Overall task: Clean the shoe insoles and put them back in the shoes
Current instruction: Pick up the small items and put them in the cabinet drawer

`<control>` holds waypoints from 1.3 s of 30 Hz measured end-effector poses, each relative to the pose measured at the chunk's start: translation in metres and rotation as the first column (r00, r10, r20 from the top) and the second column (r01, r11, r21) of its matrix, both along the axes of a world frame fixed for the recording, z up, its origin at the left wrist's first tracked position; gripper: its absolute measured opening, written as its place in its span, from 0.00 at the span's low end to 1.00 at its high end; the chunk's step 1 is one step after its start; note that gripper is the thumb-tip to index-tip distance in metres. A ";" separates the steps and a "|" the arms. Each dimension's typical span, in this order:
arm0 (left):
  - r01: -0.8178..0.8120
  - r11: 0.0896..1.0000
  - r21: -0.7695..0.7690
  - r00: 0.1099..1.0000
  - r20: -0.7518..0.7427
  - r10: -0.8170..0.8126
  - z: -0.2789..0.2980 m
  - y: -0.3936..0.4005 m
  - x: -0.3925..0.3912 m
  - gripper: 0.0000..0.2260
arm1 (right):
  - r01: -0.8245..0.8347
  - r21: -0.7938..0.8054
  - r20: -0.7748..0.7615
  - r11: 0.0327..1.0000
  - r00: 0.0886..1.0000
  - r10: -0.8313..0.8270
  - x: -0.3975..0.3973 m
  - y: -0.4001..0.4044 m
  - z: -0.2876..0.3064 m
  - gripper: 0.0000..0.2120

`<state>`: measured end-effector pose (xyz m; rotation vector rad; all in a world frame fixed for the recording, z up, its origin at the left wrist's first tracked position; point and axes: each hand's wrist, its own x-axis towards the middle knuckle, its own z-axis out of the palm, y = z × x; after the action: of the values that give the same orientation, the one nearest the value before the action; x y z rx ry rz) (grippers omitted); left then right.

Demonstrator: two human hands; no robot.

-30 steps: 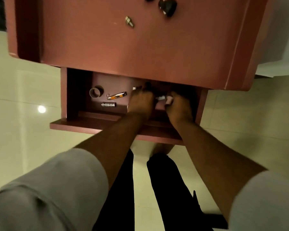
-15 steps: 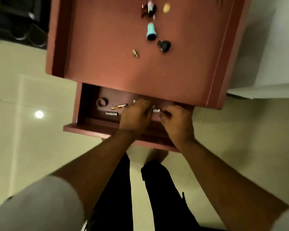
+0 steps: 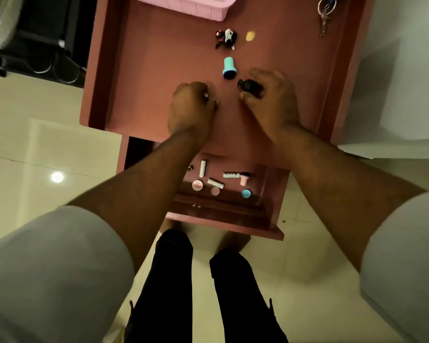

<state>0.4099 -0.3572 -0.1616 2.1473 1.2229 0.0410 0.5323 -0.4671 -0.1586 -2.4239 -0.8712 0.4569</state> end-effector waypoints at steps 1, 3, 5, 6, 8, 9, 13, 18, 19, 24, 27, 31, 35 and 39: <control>-0.011 1.000 -0.003 1.000 0.002 0.011 -0.003 0.000 0.000 0.11 | -0.015 -0.016 0.022 1.000 1.000 0.016 0.001 0.000 -0.001 0.19; -0.027 1.000 -0.012 1.000 0.003 0.027 -0.003 0.001 -0.002 0.10 | -0.015 -0.013 0.018 1.000 1.000 0.016 0.000 -0.002 -0.002 0.15; -0.025 0.999 -0.031 0.999 0.043 0.026 0.001 -0.001 -0.011 0.09 | 0.042 0.026 -0.047 0.999 0.998 -0.040 -0.009 -0.008 0.004 0.14; 0.005 0.999 -0.037 0.996 0.092 -0.001 0.006 -0.007 -0.021 0.09 | 0.075 0.055 -0.075 0.996 0.995 -0.071 -0.016 -0.016 0.009 0.14; 0.123 0.992 -0.017 0.976 0.183 -0.117 0.016 -0.032 -0.046 0.08 | 0.082 0.090 -0.098 0.993 0.993 -0.073 -0.039 -0.039 0.022 0.14; 0.180 0.983 -0.027 0.965 0.197 -0.172 0.021 -0.049 -0.062 0.08 | 0.051 0.083 -0.110 0.995 0.993 -0.041 -0.054 -0.054 0.028 0.14; 0.271 0.943 -0.193 0.957 -0.052 -0.285 -0.001 -0.092 -0.108 0.05 | -0.021 -0.154 -0.237 0.988 0.971 -0.016 -0.111 -0.117 0.009 0.15; 0.248 0.909 -0.334 0.911 -0.240 -0.336 -0.062 -0.090 -0.090 0.05 | -0.060 -0.420 -0.355 0.906 0.929 -0.103 -0.142 -0.130 -0.059 0.12; 0.248 0.910 -0.332 0.903 -0.260 -0.342 -0.075 -0.090 -0.084 0.05 | -0.091 -0.439 -0.330 0.894 0.942 -0.066 -0.144 -0.126 -0.072 0.12; 0.217 0.924 -0.314 0.892 -0.320 -0.318 -0.110 -0.087 -0.072 0.07 | -0.139 -0.542 -0.183 0.829 0.982 0.045 -0.148 -0.114 -0.108 0.13; 0.263 0.908 -0.327 0.882 -0.299 -0.364 -0.113 -0.090 -0.079 0.07 | -0.129 -0.534 -0.187 0.836 0.982 0.033 -0.150 -0.115 -0.118 0.14; 0.271 0.892 -0.361 0.897 -0.242 -0.371 -0.092 -0.087 -0.089 0.10 | -0.145 -0.470 -0.235 0.871 0.971 0.034 -0.148 -0.117 -0.109 0.14; 0.409 0.859 -0.308 0.885 -0.095 -0.456 -0.030 -0.075 -0.102 0.08 | -0.110 -0.282 -0.323 0.953 0.946 0.014 -0.142 -0.113 -0.058 0.08; 0.344 0.931 -0.122 0.936 0.123 -0.330 0.035 -0.046 -0.083 0.08 | 0.017 0.013 -0.225 1.000 0.974 -0.013 -0.119 -0.097 0.011 0.06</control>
<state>0.3265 -0.4030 -0.1261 2.1724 0.7619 -0.0834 0.4130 -0.5643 -0.1478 -2.3076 -0.7549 0.7005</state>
